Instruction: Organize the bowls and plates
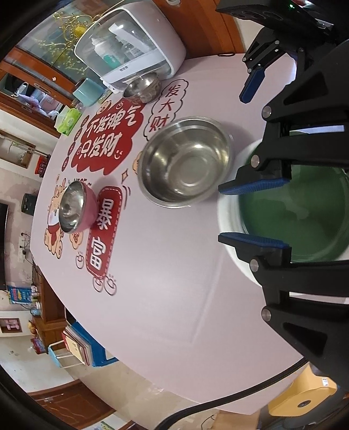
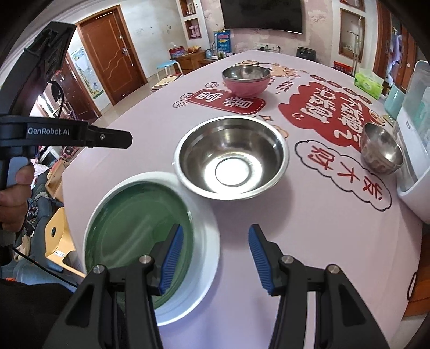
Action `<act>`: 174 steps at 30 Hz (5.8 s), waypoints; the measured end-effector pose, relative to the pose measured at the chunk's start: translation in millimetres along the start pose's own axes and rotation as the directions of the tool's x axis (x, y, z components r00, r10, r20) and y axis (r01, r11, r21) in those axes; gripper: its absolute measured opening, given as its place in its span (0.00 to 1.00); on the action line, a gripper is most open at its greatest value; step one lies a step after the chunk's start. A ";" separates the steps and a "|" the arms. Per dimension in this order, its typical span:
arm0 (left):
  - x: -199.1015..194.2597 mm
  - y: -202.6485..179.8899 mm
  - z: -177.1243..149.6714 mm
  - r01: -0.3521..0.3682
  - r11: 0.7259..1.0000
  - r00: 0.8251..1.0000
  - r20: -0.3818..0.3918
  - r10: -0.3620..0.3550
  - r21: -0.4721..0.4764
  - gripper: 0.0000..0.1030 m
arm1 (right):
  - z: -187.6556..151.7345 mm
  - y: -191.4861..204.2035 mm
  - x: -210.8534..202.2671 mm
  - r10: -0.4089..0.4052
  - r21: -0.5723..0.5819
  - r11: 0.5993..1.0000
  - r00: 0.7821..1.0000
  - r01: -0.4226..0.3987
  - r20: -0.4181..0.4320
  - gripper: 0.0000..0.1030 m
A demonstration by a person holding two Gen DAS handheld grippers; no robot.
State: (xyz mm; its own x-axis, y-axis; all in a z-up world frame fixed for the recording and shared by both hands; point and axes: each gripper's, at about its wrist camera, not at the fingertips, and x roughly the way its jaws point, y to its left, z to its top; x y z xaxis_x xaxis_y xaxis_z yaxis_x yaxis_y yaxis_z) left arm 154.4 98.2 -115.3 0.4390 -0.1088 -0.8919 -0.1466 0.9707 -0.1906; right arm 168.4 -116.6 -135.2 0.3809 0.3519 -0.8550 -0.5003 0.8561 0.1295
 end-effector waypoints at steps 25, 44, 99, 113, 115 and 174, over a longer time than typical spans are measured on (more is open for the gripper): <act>86.9 -11.8 38.9 0.014 0.999 0.993 -0.115 -0.017 -0.034 0.38 | 19.4 -47.7 38.5 -0.039 0.195 0.980 0.998 0.027 0.056 0.49; 116.9 -21.3 42.4 0.031 1.000 0.984 -0.176 -0.032 -0.005 0.23 | 22.0 -46.4 48.7 -0.023 0.151 0.988 0.995 0.008 0.096 0.36; 31.4 -47.7 22.5 0.128 0.989 0.991 0.035 -0.131 0.077 0.18 | 18.6 -5.3 -11.2 0.056 -0.017 0.998 0.971 -0.054 0.232 0.00; 29.5 -26.5 18.6 0.071 0.997 0.997 0.037 -0.071 0.003 0.18 | 15.9 -15.3 -8.2 0.029 0.033 0.999 0.978 -0.036 0.207 0.00; 31.2 -23.9 18.8 0.066 0.998 0.997 0.031 -0.066 -0.006 0.18 | 16.0 -17.8 -5.5 0.028 0.044 0.998 0.980 -0.037 0.197 0.00; 125.6 -28.4 33.3 0.066 0.998 0.978 -0.200 -0.059 0.024 0.20 | 16.0 -66.6 51.1 0.077 0.260 0.960 0.991 -0.104 0.111 0.25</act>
State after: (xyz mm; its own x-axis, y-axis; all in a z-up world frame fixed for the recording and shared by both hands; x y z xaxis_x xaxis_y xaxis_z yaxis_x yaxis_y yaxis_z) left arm 243.2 64.1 -208.2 0.2608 -0.2070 -0.9429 -0.0958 0.9664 -0.2387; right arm 233.6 -149.6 -179.5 0.4250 0.4565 -0.7816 -0.3177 0.8838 0.3435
